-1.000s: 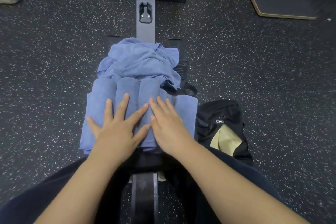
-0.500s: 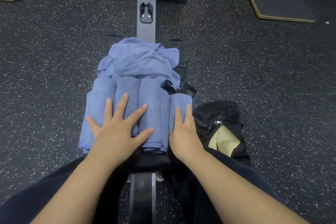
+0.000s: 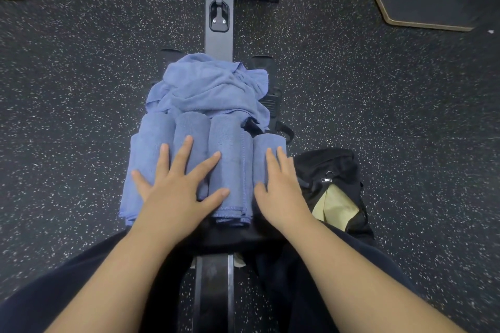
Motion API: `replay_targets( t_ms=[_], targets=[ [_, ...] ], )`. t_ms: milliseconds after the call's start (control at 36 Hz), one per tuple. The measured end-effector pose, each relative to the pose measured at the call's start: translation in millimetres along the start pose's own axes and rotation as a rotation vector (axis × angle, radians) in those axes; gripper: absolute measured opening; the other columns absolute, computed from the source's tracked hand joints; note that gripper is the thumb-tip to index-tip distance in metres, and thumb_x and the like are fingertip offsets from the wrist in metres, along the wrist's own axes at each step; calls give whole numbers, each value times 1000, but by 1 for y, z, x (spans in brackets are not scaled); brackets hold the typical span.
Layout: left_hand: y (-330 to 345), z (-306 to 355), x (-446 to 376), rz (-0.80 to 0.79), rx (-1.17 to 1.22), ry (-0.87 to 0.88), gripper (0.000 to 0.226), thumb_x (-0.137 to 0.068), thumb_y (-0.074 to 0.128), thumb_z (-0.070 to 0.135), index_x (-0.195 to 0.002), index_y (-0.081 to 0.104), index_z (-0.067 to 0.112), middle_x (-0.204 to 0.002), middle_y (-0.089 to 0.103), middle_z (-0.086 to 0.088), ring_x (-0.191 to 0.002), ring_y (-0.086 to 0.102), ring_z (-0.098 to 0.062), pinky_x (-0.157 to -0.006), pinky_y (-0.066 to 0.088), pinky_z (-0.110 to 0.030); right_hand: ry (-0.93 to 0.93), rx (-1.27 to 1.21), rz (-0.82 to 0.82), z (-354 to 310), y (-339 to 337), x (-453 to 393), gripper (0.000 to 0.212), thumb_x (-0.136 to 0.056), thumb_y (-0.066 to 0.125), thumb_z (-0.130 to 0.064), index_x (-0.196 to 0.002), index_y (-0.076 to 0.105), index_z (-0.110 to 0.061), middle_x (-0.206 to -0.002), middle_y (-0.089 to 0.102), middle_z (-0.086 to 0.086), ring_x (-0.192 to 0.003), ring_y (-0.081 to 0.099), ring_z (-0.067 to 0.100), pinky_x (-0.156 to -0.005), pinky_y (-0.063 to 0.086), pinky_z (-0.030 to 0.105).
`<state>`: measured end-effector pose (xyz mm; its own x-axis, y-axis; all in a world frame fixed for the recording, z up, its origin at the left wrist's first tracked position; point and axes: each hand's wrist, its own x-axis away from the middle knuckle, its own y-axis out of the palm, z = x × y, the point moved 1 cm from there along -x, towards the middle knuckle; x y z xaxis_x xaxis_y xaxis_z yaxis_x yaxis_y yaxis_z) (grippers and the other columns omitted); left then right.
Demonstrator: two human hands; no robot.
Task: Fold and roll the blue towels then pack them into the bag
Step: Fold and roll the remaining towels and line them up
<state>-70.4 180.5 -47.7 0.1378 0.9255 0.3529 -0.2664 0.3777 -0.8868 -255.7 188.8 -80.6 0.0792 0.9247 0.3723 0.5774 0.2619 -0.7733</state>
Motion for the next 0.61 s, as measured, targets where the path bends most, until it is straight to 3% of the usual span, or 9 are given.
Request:
replay_targets(
  t_ms=[83, 167, 306, 417, 500, 611],
  targets=[
    [-2, -3, 0, 18, 46, 6, 64, -80, 44, 73, -138, 18, 66, -159, -15, 16, -146, -19, -20, -110, -1, -66, -120, -79, 53, -15, -3, 6, 60, -101, 39, -25, -153, 11, -19, -161, 1, -1, -148, -7, 20, -120, 2, 36],
    [-5, -10, 0, 50, 116, -3, 73, -75, 50, 79, -139, 19, 63, -160, -13, 12, -146, -18, -18, -114, 3, -58, -233, -197, -6, -32, 3, 17, 60, -101, 40, -34, -153, 10, -25, -161, 2, 0, -148, -4, 16, -120, 2, 34],
    [-15, -34, -3, 50, 170, -101, 77, -78, 54, 69, -143, 15, 59, -161, -14, 10, -147, -14, -19, -115, 7, -54, -249, -162, -115, -44, 26, 25, 80, -96, 45, -48, -153, -6, -25, -160, -14, 2, -148, -6, 15, -120, 9, 38],
    [-17, -51, -4, -40, 312, -107, 83, -65, 50, 83, -136, 11, 64, -160, -17, 9, -149, -5, -26, -119, 10, -48, -241, -81, -114, -46, 33, 24, 90, -93, 52, -44, -151, -15, -22, -159, -18, 5, -148, -7, 21, -119, 9, 41],
    [-17, -50, -2, -80, 393, -84, 77, -73, 63, 61, -130, 11, 65, -159, -20, 9, -149, 3, -27, -119, 11, -39, -243, -61, -120, -46, 34, 21, 90, -94, 51, -41, -151, -14, -20, -159, -17, 6, -148, -9, 20, -119, 8, 42],
    [-17, -46, -1, -75, 395, -82, 77, -80, 67, 51, -130, 10, 65, -159, -22, 10, -148, 2, -26, -118, 10, -38, -256, -44, -101, -46, 33, 21, 89, -93, 51, -41, -152, -12, -18, -160, -15, 8, -148, -9, 18, -119, 10, 44]
  ],
)
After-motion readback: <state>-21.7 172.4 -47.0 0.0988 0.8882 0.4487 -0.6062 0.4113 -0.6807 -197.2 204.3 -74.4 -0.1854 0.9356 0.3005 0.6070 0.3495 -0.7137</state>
